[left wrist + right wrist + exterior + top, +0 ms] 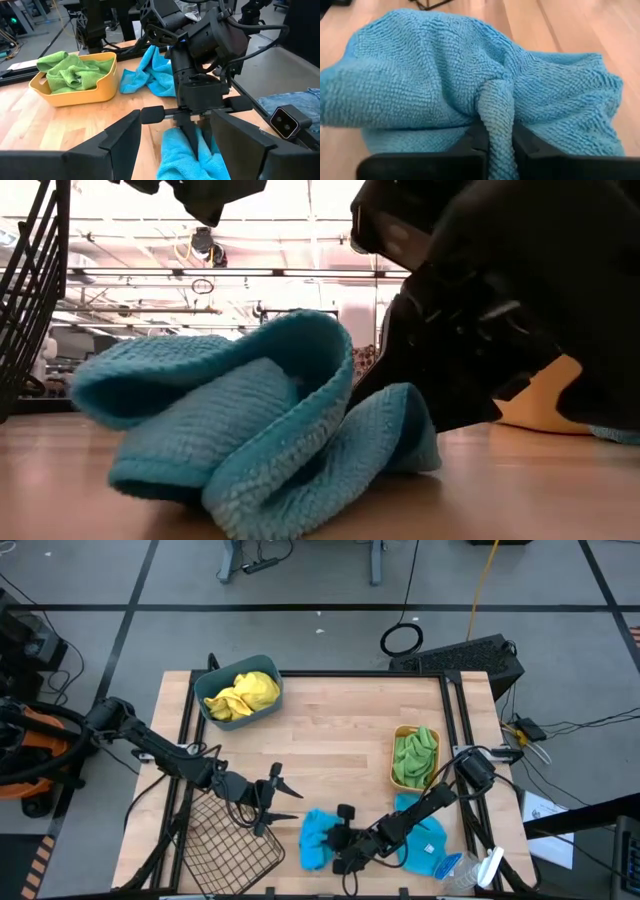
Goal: Sort microfiber towel by color & place in baskets
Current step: Put lower left blue towel into the black basket
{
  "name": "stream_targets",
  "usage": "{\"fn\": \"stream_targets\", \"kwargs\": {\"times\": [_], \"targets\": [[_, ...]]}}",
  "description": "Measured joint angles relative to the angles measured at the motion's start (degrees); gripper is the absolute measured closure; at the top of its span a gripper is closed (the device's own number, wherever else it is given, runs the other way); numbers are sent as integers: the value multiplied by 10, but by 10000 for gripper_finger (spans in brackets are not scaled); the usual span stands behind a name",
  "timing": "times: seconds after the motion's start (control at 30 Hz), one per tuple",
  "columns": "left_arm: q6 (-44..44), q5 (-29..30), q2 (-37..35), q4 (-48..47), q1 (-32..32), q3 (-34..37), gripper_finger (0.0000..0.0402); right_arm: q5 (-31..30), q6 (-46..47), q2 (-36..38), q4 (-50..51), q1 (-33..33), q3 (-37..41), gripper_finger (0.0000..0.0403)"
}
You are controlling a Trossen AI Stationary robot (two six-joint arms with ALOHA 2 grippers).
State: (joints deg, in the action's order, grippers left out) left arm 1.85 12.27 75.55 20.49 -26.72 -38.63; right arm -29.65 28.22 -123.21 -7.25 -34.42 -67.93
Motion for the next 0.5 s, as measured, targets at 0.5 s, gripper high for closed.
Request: {"fn": "stream_targets", "kwargs": {"times": [0.5], "targets": [[0,-26,0,117,0,0,157,-121,-225,147,-4,10,3,393]]}}
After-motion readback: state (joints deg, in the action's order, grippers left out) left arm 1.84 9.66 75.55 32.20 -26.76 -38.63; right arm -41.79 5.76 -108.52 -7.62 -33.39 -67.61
